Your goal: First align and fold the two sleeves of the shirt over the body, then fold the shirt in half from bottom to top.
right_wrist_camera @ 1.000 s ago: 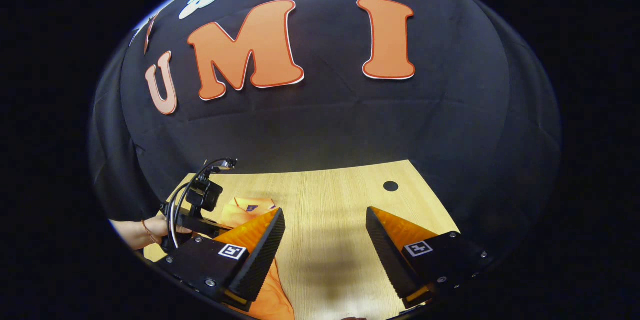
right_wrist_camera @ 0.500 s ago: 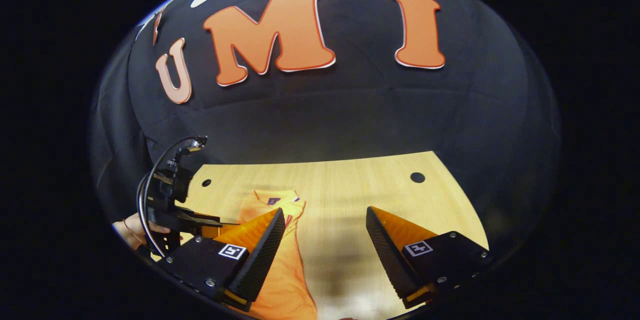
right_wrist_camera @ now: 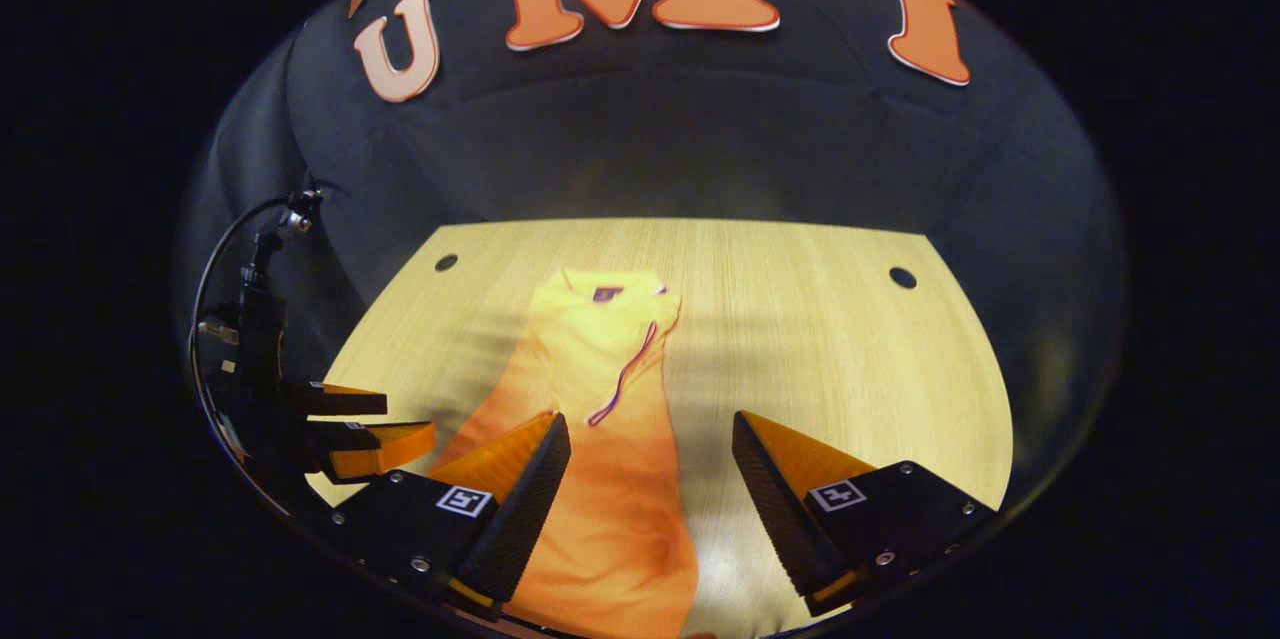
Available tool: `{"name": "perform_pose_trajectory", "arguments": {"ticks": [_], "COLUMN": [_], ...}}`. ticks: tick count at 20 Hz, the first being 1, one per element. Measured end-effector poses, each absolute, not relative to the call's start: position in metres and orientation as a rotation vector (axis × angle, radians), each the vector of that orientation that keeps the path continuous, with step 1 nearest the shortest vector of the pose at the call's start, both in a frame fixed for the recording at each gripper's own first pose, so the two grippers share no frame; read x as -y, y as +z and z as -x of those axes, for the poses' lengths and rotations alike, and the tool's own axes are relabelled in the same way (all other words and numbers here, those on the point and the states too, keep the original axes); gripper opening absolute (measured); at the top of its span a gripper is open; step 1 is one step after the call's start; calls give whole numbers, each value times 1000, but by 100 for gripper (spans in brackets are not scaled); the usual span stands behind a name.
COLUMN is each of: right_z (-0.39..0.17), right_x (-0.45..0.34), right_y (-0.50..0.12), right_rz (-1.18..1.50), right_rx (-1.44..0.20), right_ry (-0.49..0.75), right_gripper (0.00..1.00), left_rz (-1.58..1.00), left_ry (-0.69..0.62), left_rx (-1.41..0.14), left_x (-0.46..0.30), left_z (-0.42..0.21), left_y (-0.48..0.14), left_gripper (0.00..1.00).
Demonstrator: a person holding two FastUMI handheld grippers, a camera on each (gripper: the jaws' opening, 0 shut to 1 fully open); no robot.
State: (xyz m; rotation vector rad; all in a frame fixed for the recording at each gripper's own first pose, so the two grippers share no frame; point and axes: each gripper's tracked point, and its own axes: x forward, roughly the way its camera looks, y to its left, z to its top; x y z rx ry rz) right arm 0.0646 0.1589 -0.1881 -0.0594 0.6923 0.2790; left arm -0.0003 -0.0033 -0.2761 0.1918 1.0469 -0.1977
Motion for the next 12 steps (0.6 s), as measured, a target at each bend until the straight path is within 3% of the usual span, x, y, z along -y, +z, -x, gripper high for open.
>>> {"name": "perform_pose_trajectory", "arguments": {"ticks": [12], "right_z": [118], "right_x": [-134], "right_y": [-327], "right_rz": [118], "right_rx": [-1168], "right_ry": [234], "right_gripper": [99], "left_rz": [-186], "left_ry": [-173], "left_rx": [-1305], "left_x": [-29], "left_z": [172], "left_y": [-336], "left_gripper": [98]}}
